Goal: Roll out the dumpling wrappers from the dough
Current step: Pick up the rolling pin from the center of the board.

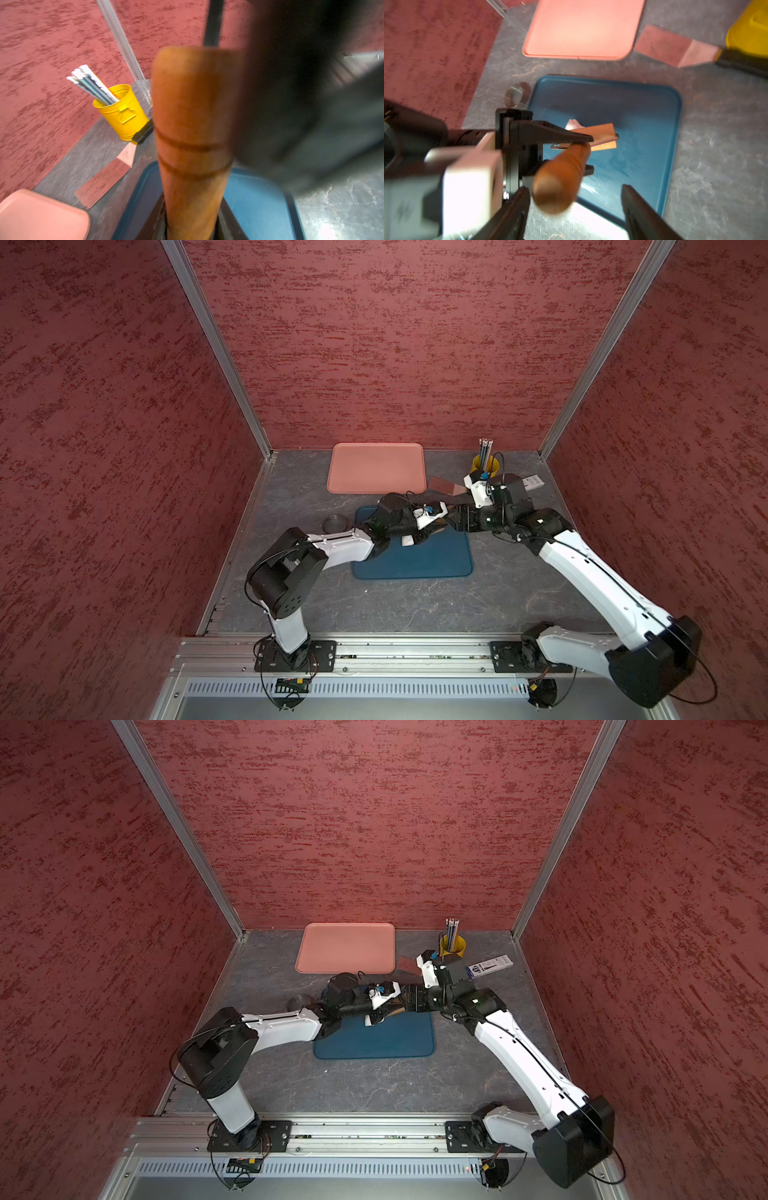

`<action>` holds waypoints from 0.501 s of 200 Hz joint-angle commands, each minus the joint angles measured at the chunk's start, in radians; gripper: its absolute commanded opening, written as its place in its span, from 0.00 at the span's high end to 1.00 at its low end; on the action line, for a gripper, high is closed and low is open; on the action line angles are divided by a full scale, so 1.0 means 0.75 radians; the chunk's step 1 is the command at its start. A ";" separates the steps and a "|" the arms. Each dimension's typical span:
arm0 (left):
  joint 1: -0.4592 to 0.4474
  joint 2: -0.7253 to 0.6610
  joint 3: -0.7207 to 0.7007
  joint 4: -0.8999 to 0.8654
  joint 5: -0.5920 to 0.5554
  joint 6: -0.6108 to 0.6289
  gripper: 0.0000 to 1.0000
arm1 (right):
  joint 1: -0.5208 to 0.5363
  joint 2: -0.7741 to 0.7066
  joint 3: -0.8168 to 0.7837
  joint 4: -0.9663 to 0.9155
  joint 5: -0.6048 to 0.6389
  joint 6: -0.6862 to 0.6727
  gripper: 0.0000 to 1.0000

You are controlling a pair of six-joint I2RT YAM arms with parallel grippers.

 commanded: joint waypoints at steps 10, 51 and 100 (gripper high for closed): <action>0.112 -0.155 0.000 0.007 0.252 -0.333 1.00 | -0.041 -0.103 0.017 0.254 -0.227 -0.125 0.04; 0.138 -0.255 0.058 -0.218 0.479 -0.402 1.00 | -0.045 -0.128 -0.032 0.486 -0.445 -0.168 0.02; 0.142 -0.274 0.182 -0.451 0.665 -0.390 1.00 | -0.044 -0.029 -0.050 0.638 -0.666 -0.177 0.02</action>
